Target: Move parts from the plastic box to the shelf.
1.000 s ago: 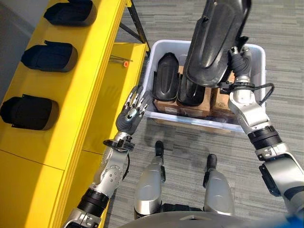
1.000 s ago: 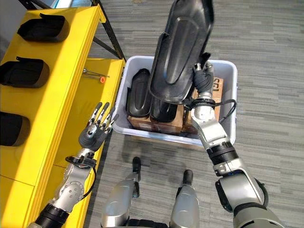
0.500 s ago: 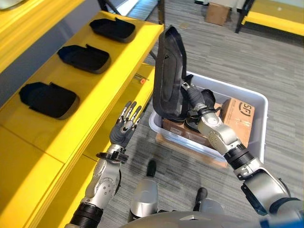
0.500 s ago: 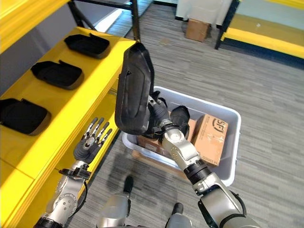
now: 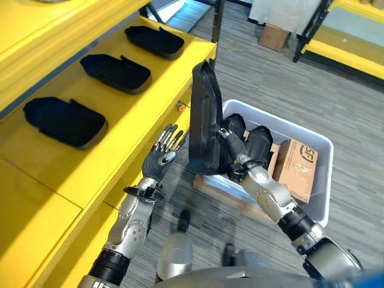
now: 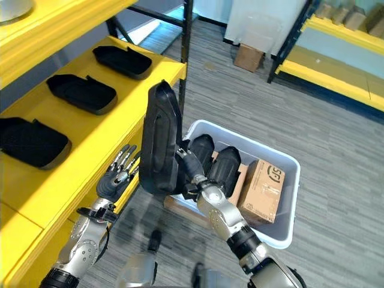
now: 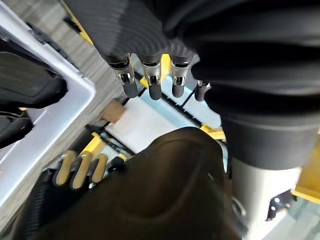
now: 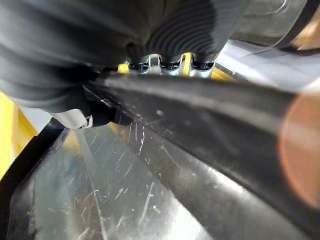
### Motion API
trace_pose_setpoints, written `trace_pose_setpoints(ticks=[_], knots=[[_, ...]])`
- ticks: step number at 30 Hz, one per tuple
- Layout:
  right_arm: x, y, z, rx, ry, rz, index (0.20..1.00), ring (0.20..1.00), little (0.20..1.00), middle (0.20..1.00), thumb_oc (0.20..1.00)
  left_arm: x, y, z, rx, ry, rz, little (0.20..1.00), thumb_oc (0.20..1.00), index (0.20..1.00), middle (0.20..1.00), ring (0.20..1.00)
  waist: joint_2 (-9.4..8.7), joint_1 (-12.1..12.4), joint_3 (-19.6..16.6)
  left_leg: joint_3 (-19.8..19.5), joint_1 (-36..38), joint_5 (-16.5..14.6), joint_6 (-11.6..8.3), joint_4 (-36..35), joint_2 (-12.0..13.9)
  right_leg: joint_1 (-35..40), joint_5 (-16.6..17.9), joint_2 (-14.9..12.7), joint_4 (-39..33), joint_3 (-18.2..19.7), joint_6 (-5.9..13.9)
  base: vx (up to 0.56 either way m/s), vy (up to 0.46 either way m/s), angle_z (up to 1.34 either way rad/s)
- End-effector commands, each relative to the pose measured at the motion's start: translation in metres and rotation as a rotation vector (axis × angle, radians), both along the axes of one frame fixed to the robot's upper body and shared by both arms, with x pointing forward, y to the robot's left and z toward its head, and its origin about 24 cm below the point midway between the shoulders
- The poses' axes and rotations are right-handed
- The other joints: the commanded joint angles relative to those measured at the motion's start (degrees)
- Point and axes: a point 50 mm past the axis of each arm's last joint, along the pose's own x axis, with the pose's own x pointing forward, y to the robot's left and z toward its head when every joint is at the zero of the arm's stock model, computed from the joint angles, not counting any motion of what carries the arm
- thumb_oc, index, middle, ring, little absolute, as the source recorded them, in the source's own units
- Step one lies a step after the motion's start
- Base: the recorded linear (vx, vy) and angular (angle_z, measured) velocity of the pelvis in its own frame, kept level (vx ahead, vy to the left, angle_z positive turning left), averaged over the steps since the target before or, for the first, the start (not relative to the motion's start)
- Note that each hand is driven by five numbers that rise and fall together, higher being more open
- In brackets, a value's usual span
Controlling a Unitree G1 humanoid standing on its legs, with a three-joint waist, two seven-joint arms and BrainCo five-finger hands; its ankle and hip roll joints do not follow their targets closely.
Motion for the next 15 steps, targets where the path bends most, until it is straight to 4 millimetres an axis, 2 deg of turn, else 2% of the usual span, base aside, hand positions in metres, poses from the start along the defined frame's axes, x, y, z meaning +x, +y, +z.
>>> trace_pose_setpoints(ticks=[1, 5, 7, 10, 14, 15], knots=[[0.009, 0.000, 0.046, 0.143, -0.196, 0.014, 0.200, 0.200, 0.200, 0.200, 0.200, 0.006, -0.012, 0.015, 0.007, -0.099, -0.097, 1.000, 1.000, 1.000, 1.000, 1.000, -1.13, 0.5, -0.9, -3.6, 5.6, -4.9, 4.57, -3.8, -8.0, -1.0, 6.8, 5.9, -0.2, 2.0, 0.11, -0.04, -0.211, 0.97], [0.007, -0.004, 0.044, 0.140, -0.199, 0.010, 0.200, 0.200, 0.200, 0.200, 0.200, 0.006, -0.014, 0.010, -0.009, -0.077, -0.112, 1.000, 1.000, 1.000, 1.000, 1.000, -0.99, 0.2, -0.6, -2.8, 5.5, -4.9, 4.25, -3.5, -7.9, 0.4, 6.9, 5.9, -3.9, 1.5, -0.63, -0.07, -0.166, 0.64], [0.003, -0.005, 0.041, 0.134, -0.197, -0.001, 0.200, 0.200, 0.200, 0.200, 0.200, 0.006, -0.016, 0.009, 0.005, -0.075, -0.134, 1.000, 1.000, 1.000, 1.000, 1.000, -0.64, -0.5, -0.4, -0.5, 5.8, -5.4, 4.26, -3.0, -7.6, 0.7, 7.4, 5.6, -4.9, 1.2, -0.51, -0.06, -0.111, -0.05], [-0.006, -0.012, 0.034, 0.140, -0.196, -0.036, 0.200, 0.200, 0.200, 0.200, 0.200, 0.006, -0.022, 0.008, 0.033, -0.071, -0.189, 1.000, 1.000, 1.000, 1.000, 1.000, -0.11, -3.5, 0.2, 8.9, 6.6, -6.9, 3.18, -0.4, -4.0, 0.4, 7.2, 4.1, -4.1, -2.2, -0.35, -0.06, -0.034, 0.58], [-0.009, -0.014, 0.033, 0.104, -0.205, 0.003, 0.200, 0.200, 0.200, 0.200, 0.200, 0.006, -0.021, 0.010, -0.001, -0.068, -0.162, 1.000, 1.000, 1.000, 1.000, 1.000, -0.39, -4.8, 1.0, 12.9, 4.8, -7.3, 0.88, 4.5, 1.0, 0.3, 5.0, 1.8, -0.4, -5.4, -1.21, -0.06, 0.084, 0.62], [-0.009, -0.013, 0.033, 0.102, -0.205, 0.005, 0.200, 0.200, 0.200, 0.200, 0.200, 0.006, -0.021, 0.011, -0.002, -0.067, -0.161, 1.000, 1.000, 1.000, 1.000, 1.000, -0.42, -4.8, 1.0, 13.0, 4.7, -7.3, 0.80, 4.7, 1.2, 0.3, 4.9, 1.7, -0.1, -5.6, -1.24, -0.03, 0.160, 0.38]])
